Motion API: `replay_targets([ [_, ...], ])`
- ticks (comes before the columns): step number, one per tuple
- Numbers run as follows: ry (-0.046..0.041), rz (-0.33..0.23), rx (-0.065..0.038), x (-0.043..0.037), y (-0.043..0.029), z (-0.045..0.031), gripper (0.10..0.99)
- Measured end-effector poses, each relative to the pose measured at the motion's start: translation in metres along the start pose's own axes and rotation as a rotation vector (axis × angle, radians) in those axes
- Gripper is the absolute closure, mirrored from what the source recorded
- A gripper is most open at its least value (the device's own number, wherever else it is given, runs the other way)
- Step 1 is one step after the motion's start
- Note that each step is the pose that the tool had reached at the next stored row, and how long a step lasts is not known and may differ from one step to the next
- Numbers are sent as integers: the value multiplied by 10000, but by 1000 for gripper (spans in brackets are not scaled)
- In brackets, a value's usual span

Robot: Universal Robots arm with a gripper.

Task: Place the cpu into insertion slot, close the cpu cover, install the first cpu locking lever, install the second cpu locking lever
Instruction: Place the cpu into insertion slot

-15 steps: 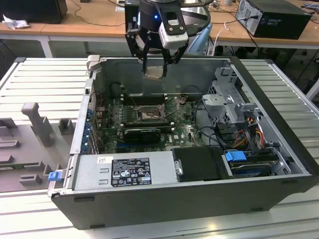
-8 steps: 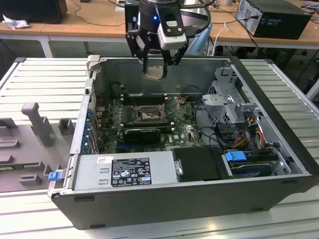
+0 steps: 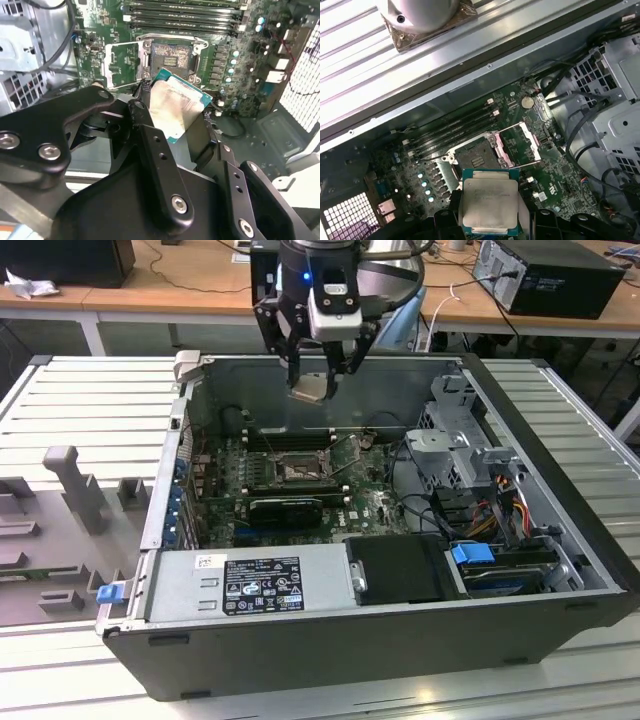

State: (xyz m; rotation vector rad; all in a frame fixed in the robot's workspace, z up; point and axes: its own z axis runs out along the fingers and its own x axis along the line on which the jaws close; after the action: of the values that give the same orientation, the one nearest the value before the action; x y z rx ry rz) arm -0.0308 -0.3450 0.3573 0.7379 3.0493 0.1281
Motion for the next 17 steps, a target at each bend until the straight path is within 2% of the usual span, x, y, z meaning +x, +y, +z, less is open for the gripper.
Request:
replay_targets([
  [3, -46, 565, -9, 0, 0, 4, 557],
  [17, -152, 1904, -33, 0, -1, 13, 557],
])
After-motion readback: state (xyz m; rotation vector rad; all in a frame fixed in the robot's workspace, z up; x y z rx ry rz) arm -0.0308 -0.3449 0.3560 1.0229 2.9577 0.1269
